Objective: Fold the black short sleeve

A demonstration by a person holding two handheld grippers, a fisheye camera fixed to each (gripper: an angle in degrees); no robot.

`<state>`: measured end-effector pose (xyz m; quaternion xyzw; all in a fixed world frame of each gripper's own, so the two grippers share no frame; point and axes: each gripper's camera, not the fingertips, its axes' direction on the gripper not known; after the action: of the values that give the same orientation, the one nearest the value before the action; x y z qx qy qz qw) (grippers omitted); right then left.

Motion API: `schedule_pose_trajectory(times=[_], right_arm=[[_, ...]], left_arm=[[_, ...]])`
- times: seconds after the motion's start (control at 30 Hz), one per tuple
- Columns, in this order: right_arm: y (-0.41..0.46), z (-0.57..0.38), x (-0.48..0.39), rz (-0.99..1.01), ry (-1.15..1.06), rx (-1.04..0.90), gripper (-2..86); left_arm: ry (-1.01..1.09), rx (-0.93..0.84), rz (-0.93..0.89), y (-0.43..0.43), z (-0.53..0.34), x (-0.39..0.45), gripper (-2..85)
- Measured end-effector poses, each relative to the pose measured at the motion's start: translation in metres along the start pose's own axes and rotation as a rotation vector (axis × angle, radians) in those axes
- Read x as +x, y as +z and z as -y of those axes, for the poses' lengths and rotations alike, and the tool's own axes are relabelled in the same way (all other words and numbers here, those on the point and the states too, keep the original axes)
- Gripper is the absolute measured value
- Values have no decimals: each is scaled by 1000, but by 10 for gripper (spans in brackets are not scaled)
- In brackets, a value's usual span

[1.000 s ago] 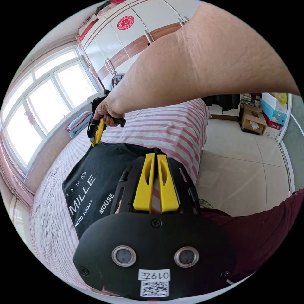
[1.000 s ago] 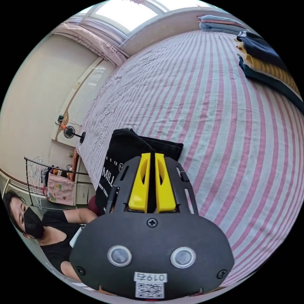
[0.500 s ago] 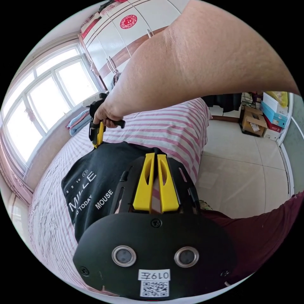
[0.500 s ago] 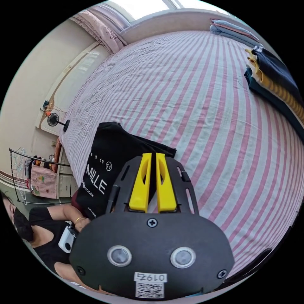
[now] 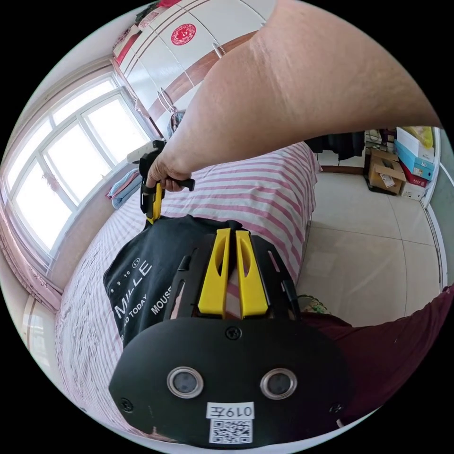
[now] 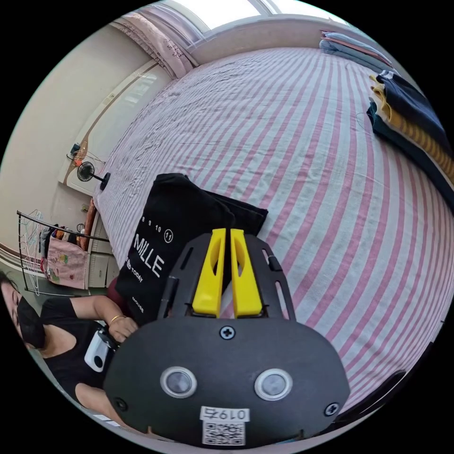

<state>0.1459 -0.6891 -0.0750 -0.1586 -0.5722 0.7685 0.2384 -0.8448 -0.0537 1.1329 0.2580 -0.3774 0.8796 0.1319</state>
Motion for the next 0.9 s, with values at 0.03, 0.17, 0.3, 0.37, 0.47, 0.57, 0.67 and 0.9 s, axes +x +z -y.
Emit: schedule_pose_trajectory(times=[0.03,0.17,0.3,0.37,0.47,0.57,0.67,0.9], right_arm=[[6,-5,-5,-8,0,-10,15],[5,-32,-21,43,-7,17,63],[-11,-113,-70,4,-120,128,55],[-11,-159,-96,-42,-171,162,27],[2,-227,-134,-119,-217,180,6],[22,-278,-171,-279,-243,168,3],[45,-312,-207,-449,-296,150,9],[75,-350,-240,-488,-296,162,51]], left_arm=[[13,-5,10,-2,1,-1,16],[17,16,15,-15,3,-15,16],[-11,79,-12,-38,3,-38,15],[-8,114,-51,-51,2,-49,15],[9,115,-74,-59,4,-57,13],[-11,196,17,-79,1,-78,11],[-151,192,107,-92,-5,-128,10],[-456,37,18,-95,-33,-253,10]])
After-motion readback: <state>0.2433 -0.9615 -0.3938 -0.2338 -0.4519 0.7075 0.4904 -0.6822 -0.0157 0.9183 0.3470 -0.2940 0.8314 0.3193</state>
